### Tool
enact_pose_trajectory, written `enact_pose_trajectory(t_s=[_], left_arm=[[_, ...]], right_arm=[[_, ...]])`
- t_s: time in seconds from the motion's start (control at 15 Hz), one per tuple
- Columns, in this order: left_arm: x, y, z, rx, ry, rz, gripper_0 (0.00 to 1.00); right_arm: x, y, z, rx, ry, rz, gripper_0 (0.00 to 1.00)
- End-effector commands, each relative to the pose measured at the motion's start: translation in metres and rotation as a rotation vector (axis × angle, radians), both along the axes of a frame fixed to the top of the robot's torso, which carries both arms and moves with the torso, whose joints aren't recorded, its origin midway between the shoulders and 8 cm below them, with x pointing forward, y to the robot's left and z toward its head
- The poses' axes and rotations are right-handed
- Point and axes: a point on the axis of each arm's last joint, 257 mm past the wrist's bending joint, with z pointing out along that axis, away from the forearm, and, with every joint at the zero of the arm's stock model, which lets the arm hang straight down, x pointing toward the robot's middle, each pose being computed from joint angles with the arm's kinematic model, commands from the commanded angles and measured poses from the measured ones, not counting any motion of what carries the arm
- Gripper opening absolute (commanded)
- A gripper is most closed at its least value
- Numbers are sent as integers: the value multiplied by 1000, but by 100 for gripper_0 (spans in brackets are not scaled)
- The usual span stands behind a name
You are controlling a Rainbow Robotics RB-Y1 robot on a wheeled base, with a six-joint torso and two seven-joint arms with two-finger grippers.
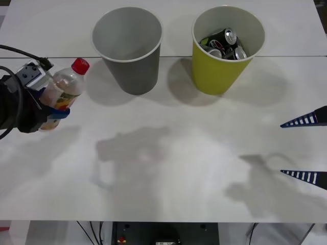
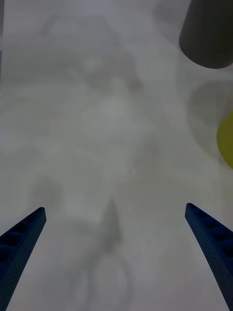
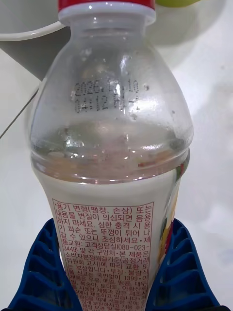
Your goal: Put the can into the green bin and the plastic bottle into the gray bin
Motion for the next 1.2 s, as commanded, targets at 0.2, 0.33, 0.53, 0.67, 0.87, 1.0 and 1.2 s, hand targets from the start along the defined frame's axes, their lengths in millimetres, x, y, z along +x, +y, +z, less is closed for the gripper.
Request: enact_pose_trajectory(t_s=[0.2, 0.33, 0.53, 0.67, 0.87, 1.0, 1.2], left_arm=[[10, 4, 39, 20, 112, -19, 0], [17, -1, 54, -4, 172, -29, 0], [37, -9, 81, -27, 183, -25, 0], [52, -16, 103, -39, 164, -30, 0], [75, -36, 137, -14, 140, -44, 0], [89, -54, 154, -18, 149, -56, 0], [109, -81, 167, -15, 160, -82, 0]], right_arm=[[0, 0, 0, 0, 0, 0, 100], [0, 0, 0, 0, 0, 0, 100], [0, 0, 0, 0, 0, 0, 100], [0, 0, 0, 0, 0, 0, 100], [0, 0, 0, 0, 0, 0, 100], [0, 0, 0, 0, 0, 0, 100], [0, 0, 0, 0, 0, 0, 100]])
